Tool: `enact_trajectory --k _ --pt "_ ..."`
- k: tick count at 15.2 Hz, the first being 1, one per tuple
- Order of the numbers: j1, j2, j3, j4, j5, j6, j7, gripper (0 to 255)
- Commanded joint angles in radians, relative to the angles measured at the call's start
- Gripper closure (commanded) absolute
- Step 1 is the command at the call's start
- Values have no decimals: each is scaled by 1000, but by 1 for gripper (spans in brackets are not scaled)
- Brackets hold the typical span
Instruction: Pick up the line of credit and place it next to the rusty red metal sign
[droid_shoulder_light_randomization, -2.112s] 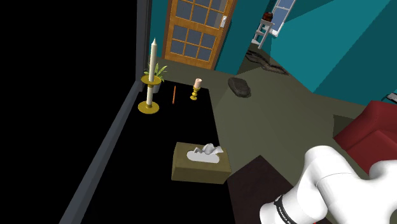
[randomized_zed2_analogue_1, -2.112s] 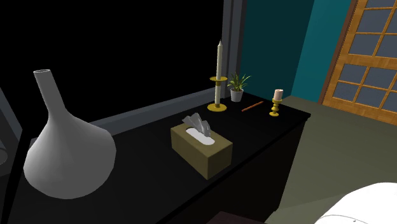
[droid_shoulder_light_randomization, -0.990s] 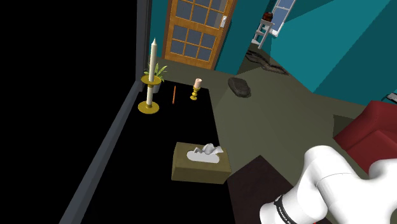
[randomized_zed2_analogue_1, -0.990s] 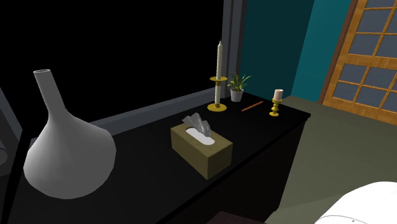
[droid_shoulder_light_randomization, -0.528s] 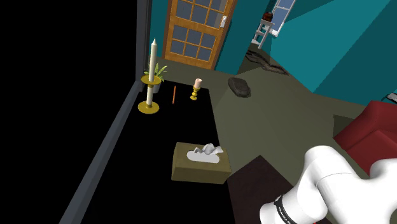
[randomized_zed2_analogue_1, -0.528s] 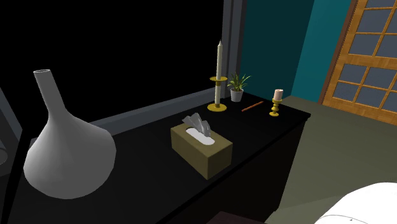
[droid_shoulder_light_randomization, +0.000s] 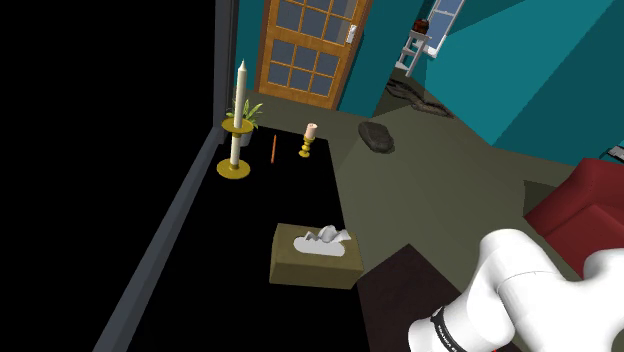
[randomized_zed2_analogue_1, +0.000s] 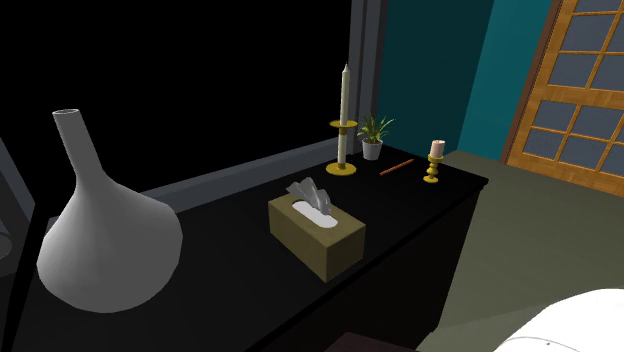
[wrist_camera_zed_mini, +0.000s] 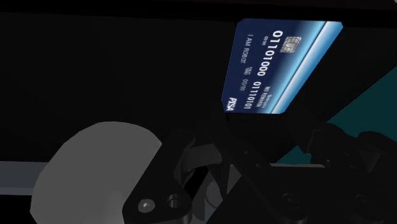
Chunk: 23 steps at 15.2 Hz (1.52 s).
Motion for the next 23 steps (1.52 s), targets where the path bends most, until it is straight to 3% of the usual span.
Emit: enact_trajectory --k 1,6,14,15,20,23 --pt "-15 15 31 -7 13 31 1 255" --pt "-56 50 117 -23 46 107 9 255" --pt "-56 50 117 -23 46 107 9 255" --pt "-56 50 117 -23 46 107 9 0" --pt "-56 50 117 -23 46 107 9 0" --pt "68 -34 -8 -28 7 -26 36 0"
